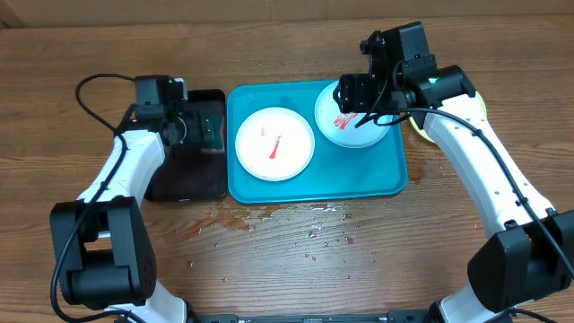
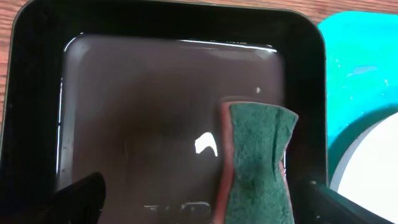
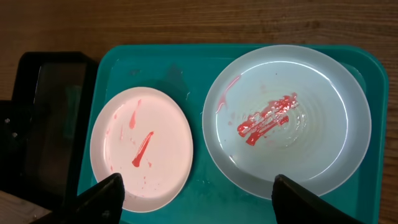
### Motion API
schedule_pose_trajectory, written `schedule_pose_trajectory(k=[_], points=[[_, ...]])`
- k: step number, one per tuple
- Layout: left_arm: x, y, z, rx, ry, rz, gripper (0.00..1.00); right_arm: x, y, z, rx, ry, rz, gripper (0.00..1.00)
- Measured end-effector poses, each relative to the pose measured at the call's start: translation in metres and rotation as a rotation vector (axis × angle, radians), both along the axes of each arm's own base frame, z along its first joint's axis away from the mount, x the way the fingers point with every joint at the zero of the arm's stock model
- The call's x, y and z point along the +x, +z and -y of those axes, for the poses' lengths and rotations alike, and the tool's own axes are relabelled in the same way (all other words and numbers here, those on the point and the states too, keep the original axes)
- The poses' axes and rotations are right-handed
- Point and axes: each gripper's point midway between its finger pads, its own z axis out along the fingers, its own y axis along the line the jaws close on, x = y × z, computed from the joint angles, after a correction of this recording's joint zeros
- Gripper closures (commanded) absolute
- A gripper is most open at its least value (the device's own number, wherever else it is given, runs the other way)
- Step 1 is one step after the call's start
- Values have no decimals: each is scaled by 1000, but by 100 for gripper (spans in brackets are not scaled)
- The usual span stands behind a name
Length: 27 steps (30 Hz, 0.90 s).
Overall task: Clean dirty plates on tray and stack at the side
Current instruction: 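Grasp the sponge in the black tray with the left gripper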
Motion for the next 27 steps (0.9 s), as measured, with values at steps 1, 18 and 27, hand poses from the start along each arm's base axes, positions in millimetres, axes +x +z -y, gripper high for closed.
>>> schedule_pose_trajectory(k=[1,18,27], points=[[0,-1,2,-3,-4,-1,6,0,0,0,0,0,1,22],[-12,-40,9,30,-16,-118,7,0,0,0,0,0,0,21],[-28,-44,-14,158,44,-194,9,1,1,0,2,0,5,21]])
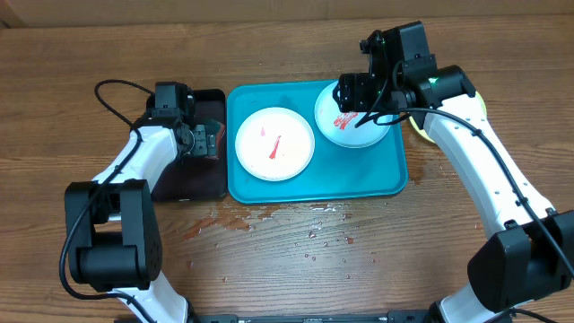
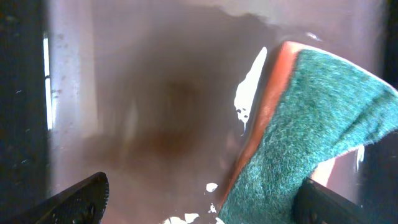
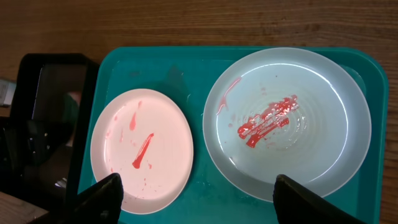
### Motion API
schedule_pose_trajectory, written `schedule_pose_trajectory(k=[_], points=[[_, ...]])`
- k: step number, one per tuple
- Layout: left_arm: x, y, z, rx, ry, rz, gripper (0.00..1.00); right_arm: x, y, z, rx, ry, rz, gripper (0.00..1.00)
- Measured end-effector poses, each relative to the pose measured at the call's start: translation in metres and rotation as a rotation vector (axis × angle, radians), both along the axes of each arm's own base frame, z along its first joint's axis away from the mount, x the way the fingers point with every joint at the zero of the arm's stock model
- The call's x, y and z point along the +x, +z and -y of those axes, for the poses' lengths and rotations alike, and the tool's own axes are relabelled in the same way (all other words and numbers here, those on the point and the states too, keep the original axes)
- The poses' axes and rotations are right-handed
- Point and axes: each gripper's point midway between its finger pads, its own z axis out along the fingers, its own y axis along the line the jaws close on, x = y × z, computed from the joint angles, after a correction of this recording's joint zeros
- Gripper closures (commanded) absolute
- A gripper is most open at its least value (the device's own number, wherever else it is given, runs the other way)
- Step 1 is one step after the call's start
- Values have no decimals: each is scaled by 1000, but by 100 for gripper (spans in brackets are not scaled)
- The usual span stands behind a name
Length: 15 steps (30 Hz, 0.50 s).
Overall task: Clean dirty plates on tray and stack at the side
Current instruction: 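Grasp the sponge in the black tray with the left gripper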
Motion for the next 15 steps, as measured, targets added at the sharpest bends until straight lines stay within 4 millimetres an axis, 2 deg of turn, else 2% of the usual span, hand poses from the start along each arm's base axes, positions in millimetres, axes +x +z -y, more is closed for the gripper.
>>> schedule_pose_trajectory(k=[6,15], points=[[1,2,0,-1,6,0,15,0,0,0,0,1,2,21],[26,19,31,-165,-68,82,14,1,0,0,1,0,3,21]])
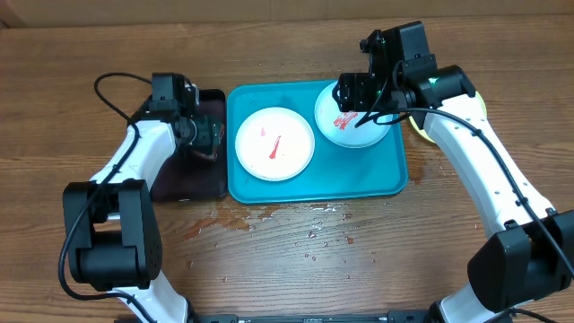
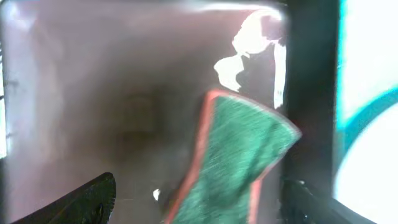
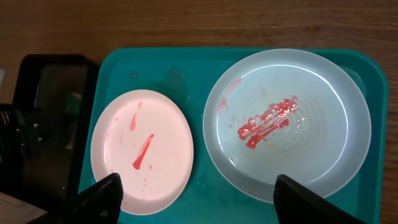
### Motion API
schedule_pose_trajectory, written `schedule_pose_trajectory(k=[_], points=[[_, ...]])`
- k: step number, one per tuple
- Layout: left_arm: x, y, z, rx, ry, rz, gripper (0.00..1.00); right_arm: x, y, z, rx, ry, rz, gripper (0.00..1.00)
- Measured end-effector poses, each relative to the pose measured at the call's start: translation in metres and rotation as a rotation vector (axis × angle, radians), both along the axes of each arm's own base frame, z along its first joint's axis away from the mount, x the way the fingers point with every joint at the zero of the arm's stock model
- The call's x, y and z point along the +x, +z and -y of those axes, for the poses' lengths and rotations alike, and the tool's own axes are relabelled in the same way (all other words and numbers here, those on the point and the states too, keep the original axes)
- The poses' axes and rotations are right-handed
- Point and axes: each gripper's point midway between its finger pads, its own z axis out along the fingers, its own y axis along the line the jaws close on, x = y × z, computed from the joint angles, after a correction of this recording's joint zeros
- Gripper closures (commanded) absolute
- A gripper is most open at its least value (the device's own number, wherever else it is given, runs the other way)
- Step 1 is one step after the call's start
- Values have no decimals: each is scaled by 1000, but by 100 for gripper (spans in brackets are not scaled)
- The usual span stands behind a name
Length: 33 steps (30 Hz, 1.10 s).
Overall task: Clean dirty plates on tray and stack at the side
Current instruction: 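Grasp the sponge in the black tray with the left gripper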
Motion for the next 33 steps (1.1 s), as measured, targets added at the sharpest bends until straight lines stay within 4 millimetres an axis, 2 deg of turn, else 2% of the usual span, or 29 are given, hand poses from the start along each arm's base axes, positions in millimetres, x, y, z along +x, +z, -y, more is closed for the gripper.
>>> schedule_pose_trajectory(k=[7,10,14,20,26,29,33], points=[[2,0,15,-60,-79,12,17,0,0,0,0,0,1,21],[1,-8,16,-64,-90,-5,20,0,0,0,0,0,0,21],[-4,-29,17,-65,-100,-54,23,0,0,0,0,0,1,21],[-3,-30,17,-64,-103,-53,25,1,1,0,1,0,4,20],[-3,-30,18,-68,-105,-51,41,1,1,0,2,0,7,20],[-3,-30,18,-71,-105,-51,51,1,1,0,2,0,6,20],[-3,-32,18,-69,-108,-55,55,1,1,0,2,0,5,20]])
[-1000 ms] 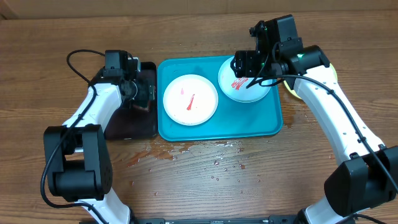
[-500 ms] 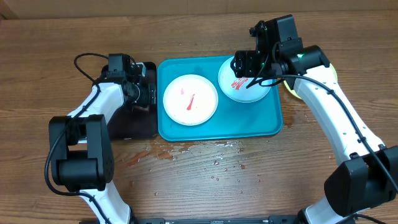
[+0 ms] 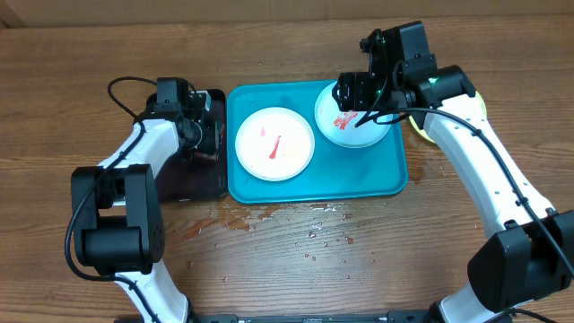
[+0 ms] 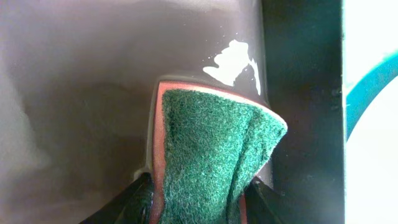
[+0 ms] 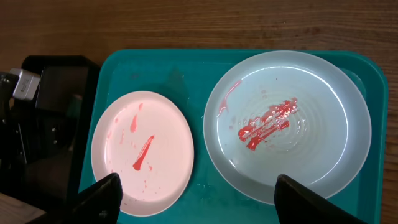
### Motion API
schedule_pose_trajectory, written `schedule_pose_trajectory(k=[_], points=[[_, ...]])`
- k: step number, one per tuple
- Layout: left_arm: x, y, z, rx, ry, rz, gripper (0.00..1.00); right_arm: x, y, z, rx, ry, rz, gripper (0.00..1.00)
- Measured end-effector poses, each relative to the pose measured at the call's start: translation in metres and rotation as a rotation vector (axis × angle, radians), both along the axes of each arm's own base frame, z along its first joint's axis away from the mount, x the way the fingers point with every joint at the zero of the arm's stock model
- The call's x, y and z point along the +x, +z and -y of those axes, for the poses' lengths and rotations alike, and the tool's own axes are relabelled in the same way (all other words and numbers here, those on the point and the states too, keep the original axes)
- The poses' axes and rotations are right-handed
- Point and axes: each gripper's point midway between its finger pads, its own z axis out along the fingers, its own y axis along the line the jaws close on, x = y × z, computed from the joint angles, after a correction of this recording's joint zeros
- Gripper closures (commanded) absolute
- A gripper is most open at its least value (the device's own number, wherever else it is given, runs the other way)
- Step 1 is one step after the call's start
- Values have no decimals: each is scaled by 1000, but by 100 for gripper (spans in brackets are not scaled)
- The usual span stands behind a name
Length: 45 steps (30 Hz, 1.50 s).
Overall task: Clean dirty plates on tray and stack at the side
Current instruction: 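Grasp the sponge in the black tray with the left gripper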
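Observation:
A teal tray point(image 3: 314, 184) holds two dirty plates. The pink plate point(image 3: 274, 144) point(image 5: 142, 150) has red streaks. The pale blue plate point(image 3: 357, 124) point(image 5: 287, 124) carries a red smear. A green sponge point(image 4: 208, 146) with an orange edge stands in the water of the black basin point(image 3: 184, 179), close to its right wall point(image 4: 301, 93). My left gripper point(image 3: 204, 136) point(image 4: 199, 199) is shut on the sponge. Above the tray, my right gripper point(image 3: 354, 94) point(image 5: 199, 199) hangs open and holds nothing.
A yellow-green round thing point(image 3: 421, 126) lies right of the tray, mostly under my right arm. Water drops point(image 3: 314, 229) are spattered on the wooden table in front of the tray.
My left gripper's fingers stood wide apart either side of the sponge; now they press on it from both sides, nearer the basin's right wall. The right arm and both plates have not moved.
My left gripper was open over the basin with the sponge standing near its right finger. It stayed open as it dropped closer to the water, then had the sponge centred between its fingers. Now it is shut on the sponge. My right gripper stayed open above the tray.

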Motion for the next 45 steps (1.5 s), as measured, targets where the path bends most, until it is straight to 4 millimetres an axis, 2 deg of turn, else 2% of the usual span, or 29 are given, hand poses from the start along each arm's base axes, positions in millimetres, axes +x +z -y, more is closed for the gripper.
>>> schedule_pose_trajectory(k=[3,12,15,26,29,33,34,35,36,45], points=[[0,-1,0,-1,0,-2,66,-1,0,0,-1,0,-3,20],[-1,-2,1,-2,0,-6,83,-1,-1,0,-1,0,-4,20],[-1,-2,2,-10,3,-10,95,-1,-1,0,-1,0,-4,20],[-7,1,2,-23,28,-68,96,-1,0,0,-1,0,-3,19],[-4,12,1,-19,30,-84,96,0,0,0,0,0,-2,16],[15,40,-2,-1,39,-47,96,-1,-1,0,0,-1,-4,12],[21,49,-4,8,43,-28,96,-1,-1,0,-1,0,-5,9],[26,55,-5,14,46,-12,96,-1,-1,0,-1,-1,-6,0],[31,60,-7,24,51,3,96,-1,-1,0,0,-4,-9,0],[27,61,-14,53,85,-17,96,-3,-2,1,-4,0,-13,0]])
